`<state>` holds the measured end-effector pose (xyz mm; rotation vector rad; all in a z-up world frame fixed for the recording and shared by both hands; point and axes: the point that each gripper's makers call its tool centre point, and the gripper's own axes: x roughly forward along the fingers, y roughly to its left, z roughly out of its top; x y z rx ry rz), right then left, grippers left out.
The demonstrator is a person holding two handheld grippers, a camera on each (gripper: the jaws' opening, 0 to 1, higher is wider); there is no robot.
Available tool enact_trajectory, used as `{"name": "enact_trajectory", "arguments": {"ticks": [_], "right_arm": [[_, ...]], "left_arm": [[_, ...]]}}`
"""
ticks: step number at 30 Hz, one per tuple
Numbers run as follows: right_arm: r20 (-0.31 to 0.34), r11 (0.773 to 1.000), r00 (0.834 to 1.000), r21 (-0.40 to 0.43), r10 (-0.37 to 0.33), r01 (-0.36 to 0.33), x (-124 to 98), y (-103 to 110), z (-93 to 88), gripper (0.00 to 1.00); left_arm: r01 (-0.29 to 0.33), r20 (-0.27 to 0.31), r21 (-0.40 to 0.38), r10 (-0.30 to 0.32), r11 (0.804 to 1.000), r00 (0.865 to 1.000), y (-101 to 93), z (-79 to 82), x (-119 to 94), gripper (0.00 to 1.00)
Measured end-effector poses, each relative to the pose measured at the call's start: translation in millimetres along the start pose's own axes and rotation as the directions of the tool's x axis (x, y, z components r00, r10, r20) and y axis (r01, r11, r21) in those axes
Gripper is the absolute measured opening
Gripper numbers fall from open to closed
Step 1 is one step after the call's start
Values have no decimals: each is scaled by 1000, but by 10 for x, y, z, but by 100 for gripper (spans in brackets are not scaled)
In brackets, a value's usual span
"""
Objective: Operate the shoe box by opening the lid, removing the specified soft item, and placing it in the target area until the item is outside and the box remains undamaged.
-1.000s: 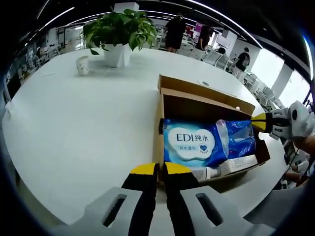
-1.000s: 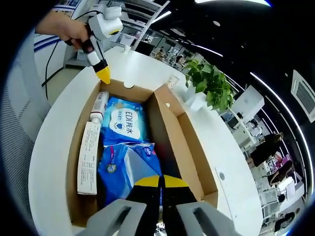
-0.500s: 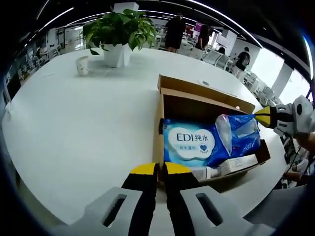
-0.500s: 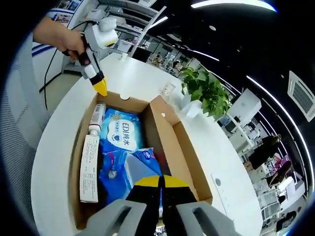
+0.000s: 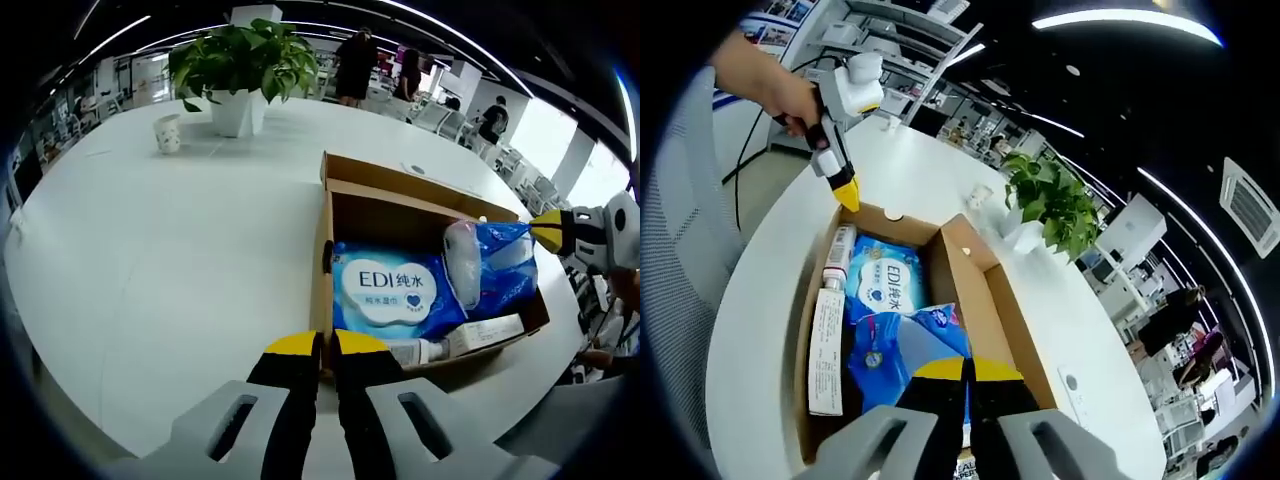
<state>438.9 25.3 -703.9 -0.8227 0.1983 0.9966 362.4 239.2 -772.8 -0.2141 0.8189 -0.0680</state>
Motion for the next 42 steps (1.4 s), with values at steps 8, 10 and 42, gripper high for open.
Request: {"name": "enact_trajectory", "arguments": {"ticks": [8, 10, 42], "right_arm": [[44, 1000, 999, 4, -16, 16, -80, -105, 171, 0], [52, 1000, 998, -5, -21, 21, -108, -128, 213, 0], [110, 981, 981, 124, -160, 146, -710, -569, 235, 0]], "left_arm": [[3, -4, -2, -3, 1000, 1000, -2, 2, 2, 3], [5, 0, -10, -5, 1000, 1000, -5, 0, -2, 3], [10, 17, -32, -9, 999, 1000, 16, 2, -5, 3]]}}
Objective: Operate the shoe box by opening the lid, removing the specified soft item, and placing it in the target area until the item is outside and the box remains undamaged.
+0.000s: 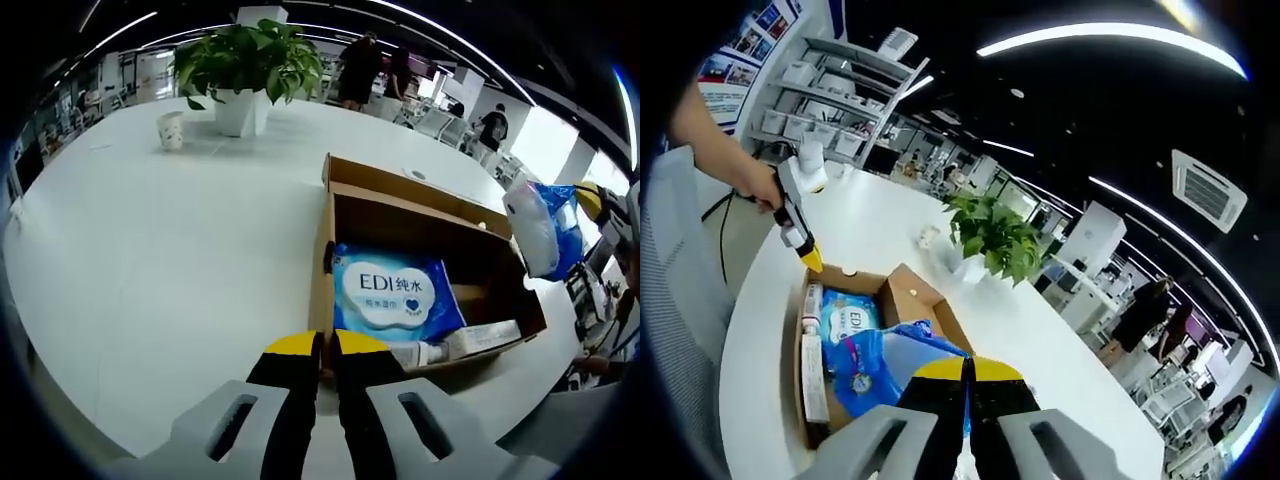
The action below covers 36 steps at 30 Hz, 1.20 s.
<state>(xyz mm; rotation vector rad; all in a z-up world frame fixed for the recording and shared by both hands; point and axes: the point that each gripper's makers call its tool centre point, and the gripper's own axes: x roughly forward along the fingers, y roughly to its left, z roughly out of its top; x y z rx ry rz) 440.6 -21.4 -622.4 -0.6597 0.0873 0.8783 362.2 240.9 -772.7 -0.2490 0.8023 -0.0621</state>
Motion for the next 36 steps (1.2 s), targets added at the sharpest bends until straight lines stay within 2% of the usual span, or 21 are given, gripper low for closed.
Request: {"name": "enact_trajectory", "arguments": {"ticks": [16, 36], "right_arm": [[-16, 998, 998, 5, -64, 64, -278, -226, -123, 0], [-64, 991, 989, 15, -131, 132, -633, -456, -443, 0]], "left_arm": [[10, 6, -16, -9, 1000, 1000, -3, -1, 1, 3], [15, 8, -27, -15, 1000, 1000, -9, -4, -12, 3]]}}
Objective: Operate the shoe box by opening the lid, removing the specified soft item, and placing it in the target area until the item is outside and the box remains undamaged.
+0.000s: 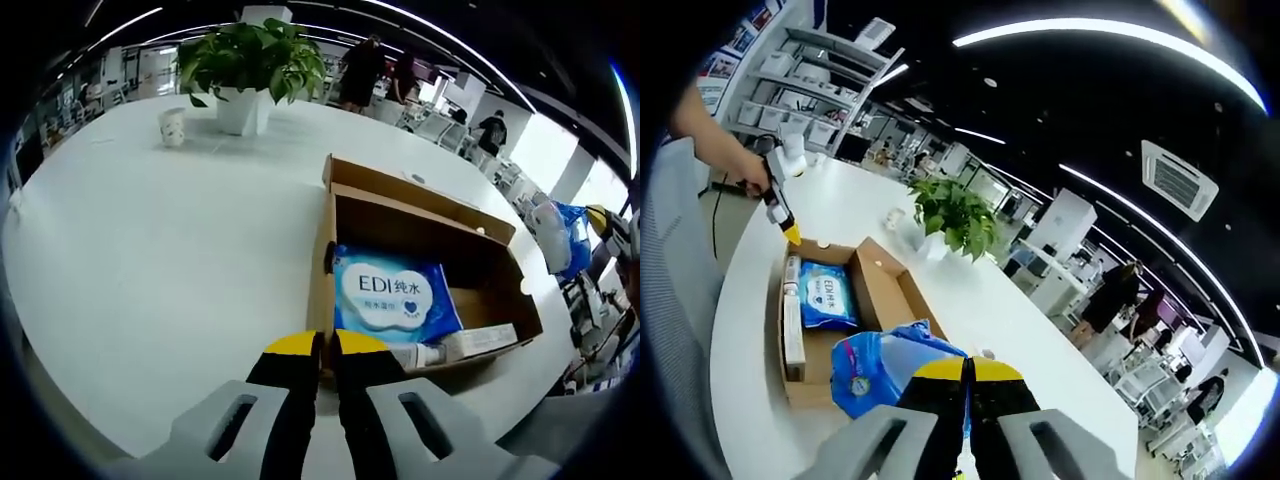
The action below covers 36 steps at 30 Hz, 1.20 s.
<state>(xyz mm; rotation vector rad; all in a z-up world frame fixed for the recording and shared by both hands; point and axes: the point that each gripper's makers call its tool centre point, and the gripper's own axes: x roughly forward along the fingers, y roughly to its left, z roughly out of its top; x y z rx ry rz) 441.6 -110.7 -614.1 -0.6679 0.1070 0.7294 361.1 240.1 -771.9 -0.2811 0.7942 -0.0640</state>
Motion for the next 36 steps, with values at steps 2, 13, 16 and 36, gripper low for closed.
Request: {"name": "enact_trajectory", "arguments": {"ticks": [2, 13, 16, 36], "right_arm": [[-7, 1000, 1000, 0, -6, 6, -32, -25, -50, 0], [-46, 998, 997, 17, -63, 64, -279, -246, -350, 0], [-60, 997, 995, 18, -76, 78, -348, -289, -438, 0], [-172, 987, 974, 41, -147, 157, -691, -572, -1086, 0]], "left_arm": [[0, 0, 0, 0, 1000, 1000, 0, 1, 0, 3], [-1, -4, 3, 1, 1000, 1000, 4, 5, 10, 3], [0, -4, 3, 0, 1000, 1000, 4, 5, 9, 3], [-1, -3, 2, 1, 1000, 1000, 16, 11, 23, 3]]}}
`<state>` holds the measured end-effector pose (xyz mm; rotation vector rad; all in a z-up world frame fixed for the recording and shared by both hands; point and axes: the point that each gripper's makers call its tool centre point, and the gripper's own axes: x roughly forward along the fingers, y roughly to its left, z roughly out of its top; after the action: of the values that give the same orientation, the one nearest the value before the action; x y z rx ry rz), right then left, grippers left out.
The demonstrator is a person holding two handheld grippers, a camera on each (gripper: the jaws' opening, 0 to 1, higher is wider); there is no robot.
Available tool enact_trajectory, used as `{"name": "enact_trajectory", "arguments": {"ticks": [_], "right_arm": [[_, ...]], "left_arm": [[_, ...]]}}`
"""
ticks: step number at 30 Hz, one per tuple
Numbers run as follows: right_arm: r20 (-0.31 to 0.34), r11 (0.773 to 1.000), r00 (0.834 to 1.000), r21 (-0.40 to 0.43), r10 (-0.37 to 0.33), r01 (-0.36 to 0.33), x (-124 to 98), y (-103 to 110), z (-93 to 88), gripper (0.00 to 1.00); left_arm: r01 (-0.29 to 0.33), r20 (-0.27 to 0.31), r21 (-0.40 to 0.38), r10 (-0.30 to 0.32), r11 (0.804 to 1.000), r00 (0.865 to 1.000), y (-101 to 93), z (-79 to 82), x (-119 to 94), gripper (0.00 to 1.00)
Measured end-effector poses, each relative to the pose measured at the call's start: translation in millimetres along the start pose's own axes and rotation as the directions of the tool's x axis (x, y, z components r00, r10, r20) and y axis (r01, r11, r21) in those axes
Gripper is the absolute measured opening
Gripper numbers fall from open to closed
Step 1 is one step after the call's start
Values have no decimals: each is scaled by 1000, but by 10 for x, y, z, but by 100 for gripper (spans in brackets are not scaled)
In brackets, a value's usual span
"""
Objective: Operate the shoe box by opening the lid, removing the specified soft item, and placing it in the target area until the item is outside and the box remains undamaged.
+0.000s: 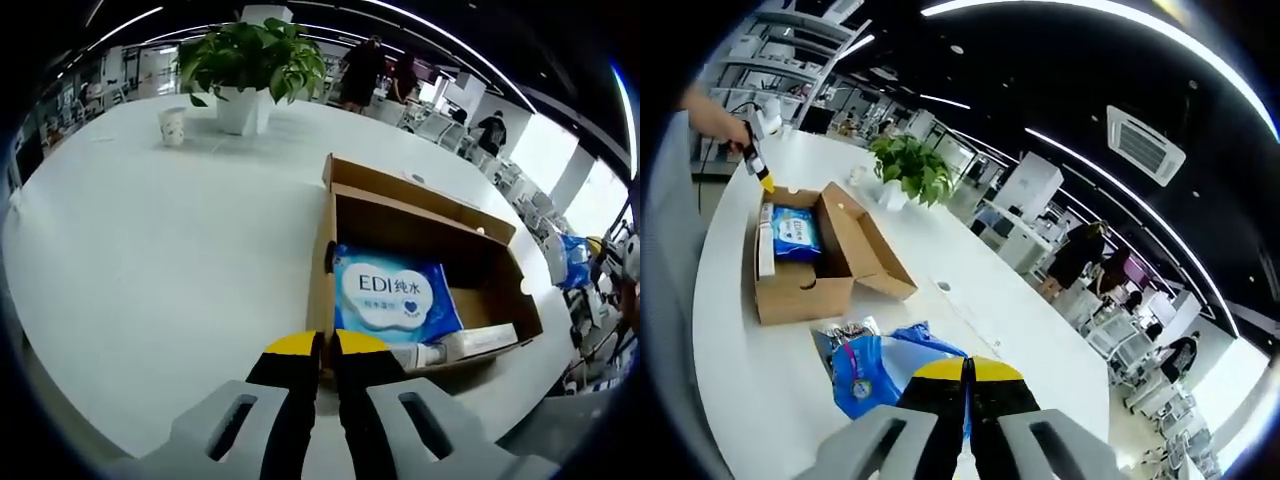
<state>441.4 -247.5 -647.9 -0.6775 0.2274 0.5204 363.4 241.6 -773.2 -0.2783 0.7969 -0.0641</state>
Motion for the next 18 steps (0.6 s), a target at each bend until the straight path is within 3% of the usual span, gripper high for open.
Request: {"name": "enact_trajectory", "arguments": {"ticks": [18], "right_arm": [[-96, 997, 994, 55, -46, 51, -4, -129, -562, 0]], "left_arm": [[-11, -6, 8, 11, 1000, 1000, 17, -16, 13, 3]]}}
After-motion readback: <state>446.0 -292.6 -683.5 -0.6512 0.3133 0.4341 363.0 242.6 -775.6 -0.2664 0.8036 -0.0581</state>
